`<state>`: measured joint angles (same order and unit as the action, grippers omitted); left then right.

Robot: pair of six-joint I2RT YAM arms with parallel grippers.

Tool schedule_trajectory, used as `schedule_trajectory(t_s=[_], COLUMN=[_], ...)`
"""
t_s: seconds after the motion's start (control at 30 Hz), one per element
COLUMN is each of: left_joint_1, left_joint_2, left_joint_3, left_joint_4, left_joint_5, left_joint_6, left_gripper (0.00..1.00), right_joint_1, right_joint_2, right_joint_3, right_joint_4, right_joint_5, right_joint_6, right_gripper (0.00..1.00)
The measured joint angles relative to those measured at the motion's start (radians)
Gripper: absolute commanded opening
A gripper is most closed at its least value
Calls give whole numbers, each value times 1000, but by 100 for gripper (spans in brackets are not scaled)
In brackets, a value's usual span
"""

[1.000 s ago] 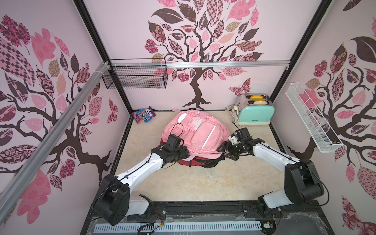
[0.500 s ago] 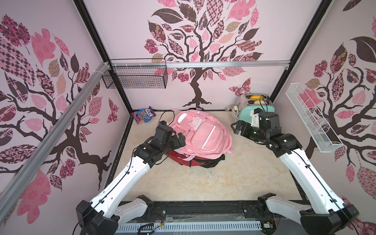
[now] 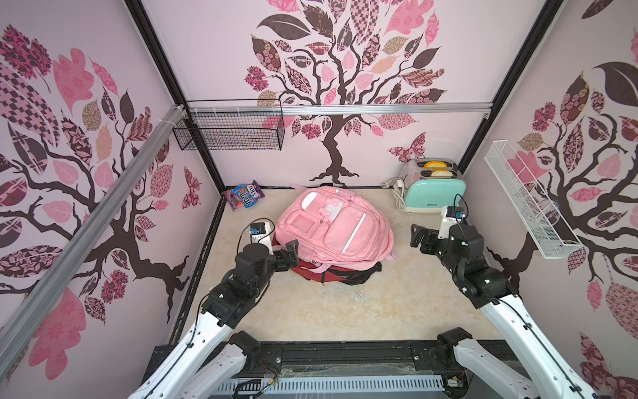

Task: Zip up the backpack
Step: Reset both arms

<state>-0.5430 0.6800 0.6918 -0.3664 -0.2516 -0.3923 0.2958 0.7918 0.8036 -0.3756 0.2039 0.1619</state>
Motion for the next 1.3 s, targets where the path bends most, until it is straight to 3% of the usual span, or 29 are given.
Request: schedule_trajectory(t_s=[0.1, 0.23, 0.37, 0.43, 0.6, 0.67, 0.97, 1.3], left_joint_1=[0, 0, 31, 118, 447, 505, 527, 550], left_joint_2=[-55, -40, -26, -19, 110, 178, 517, 710], left_joint_3=[-131, -161, -187, -212, -220, -228, -334, -387], left_joint_4=[151, 256, 390, 446, 541, 573, 851, 1178], left_joint_5=[-43, -143, -208, -181, -35, 1, 123, 200], left_joint_6=[84, 206, 357, 397, 354, 342, 344, 375], left_gripper=[98, 98, 98, 98, 98, 98, 98, 98], right_joint_1=[0, 0, 0, 0, 0, 0, 0, 0], right_joint_2=[17, 84, -8, -92, -233, -261, -326, -489], right_joint_3=[-108, -164, -277, -346, -448, -476, -566, -628], right_joint_4=[156, 254, 399, 464, 572, 595, 631, 627], right_joint_5=[-31, -29, -1, 16, 45, 54, 97, 143], right_joint_6=[-69, -96, -93, -87, -56, -49, -39, -15], right_gripper=[99, 99, 99, 99, 99, 99, 99, 99])
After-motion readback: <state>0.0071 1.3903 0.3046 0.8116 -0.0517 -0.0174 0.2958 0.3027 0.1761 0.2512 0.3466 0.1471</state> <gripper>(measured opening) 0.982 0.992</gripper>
